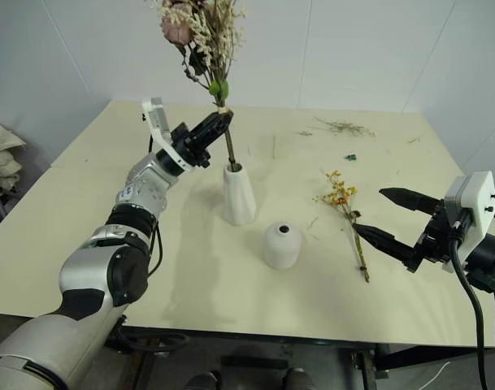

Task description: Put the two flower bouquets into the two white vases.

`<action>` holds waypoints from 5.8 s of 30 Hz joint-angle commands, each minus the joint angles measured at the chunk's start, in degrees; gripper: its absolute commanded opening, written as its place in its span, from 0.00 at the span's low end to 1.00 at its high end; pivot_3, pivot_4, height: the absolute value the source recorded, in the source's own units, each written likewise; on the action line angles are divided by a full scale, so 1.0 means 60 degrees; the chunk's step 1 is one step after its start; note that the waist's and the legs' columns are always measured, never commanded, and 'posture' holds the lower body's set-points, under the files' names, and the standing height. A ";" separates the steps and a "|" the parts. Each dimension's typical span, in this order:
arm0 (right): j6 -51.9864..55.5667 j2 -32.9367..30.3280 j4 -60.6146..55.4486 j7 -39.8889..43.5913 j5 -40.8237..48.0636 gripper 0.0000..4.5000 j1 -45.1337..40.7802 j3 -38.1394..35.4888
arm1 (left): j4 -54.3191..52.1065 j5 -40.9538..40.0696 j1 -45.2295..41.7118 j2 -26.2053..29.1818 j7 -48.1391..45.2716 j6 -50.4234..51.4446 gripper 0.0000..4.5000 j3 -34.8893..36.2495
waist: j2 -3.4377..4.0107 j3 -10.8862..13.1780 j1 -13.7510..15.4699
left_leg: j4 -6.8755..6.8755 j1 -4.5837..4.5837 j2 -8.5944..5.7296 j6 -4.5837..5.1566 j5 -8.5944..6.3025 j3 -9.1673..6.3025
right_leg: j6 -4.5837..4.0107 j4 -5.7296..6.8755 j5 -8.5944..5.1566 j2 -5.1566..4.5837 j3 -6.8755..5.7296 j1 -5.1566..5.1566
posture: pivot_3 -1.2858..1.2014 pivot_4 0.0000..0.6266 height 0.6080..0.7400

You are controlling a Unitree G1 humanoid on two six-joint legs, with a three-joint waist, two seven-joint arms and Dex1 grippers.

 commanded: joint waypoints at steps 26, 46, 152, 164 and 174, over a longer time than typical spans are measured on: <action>-0.0376 -0.0114 -0.0018 -0.0222 -0.0197 1.00 -0.0485 0.0332 | -0.1048 0.0516 0.0626 0.0488 -0.1079 0.0620 0.99 -0.0722 | 0.0000 0.0000 -0.0005 | 0.0001 0.0000 0.0000 0.0000 0.0000 0.0000 | 0.0000 0.0003 0.0000 0.0000 0.0000 0.0000 | 0.52 0.24 1.00; 0.0198 -0.0770 0.1109 -0.0515 -0.1406 1.00 -0.1429 0.2037 | -0.2108 0.1791 0.1721 0.3643 -0.2627 0.0343 1.00 -0.1923 | 0.0003 -0.0001 -0.0086 | 0.0007 0.0002 0.0003 0.0002 -0.0001 -0.0002 | -0.0011 0.0018 -0.0005 0.0001 0.0000 -0.0001 | 0.52 0.24 1.00; -0.3308 0.5879 0.1109 -0.2618 -0.2473 0.01 -0.3368 0.5194 | -0.9981 -0.3595 0.6611 0.5990 -0.3831 0.4934 1.00 -0.0843 | 0.0015 0.0005 -0.0475 | -0.0121 0.0041 0.0033 -0.0006 0.0016 -0.0013 | -0.0084 0.0045 -0.0049 0.0014 -0.0011 -0.0038 | 0.52 0.24 1.00; -0.3111 0.5917 0.1051 -0.2646 -0.2346 0.01 -0.3277 0.5301 | -1.0072 -0.3597 0.6745 0.5991 -0.3713 0.4922 1.00 -0.0759 | 0.0015 0.0005 -0.0481 | -0.0125 0.0042 0.0033 -0.0006 0.0016 -0.0014 | -0.0084 0.0047 -0.0049 0.0014 -0.0011 -0.0040 | 0.52 0.24 1.00; -0.2912 0.5758 0.0707 -0.2742 -0.2184 0.01 -0.3472 0.5151 | -1.0042 -0.3573 0.6729 0.5921 -0.3703 0.4871 1.00 -0.0792 | 0.0015 0.0005 -0.0480 | -0.0126 0.0042 0.0033 -0.0006 0.0016 -0.0014 | -0.0084 0.0046 -0.0049 0.0014 -0.0011 -0.0040 | 0.52 0.24 1.00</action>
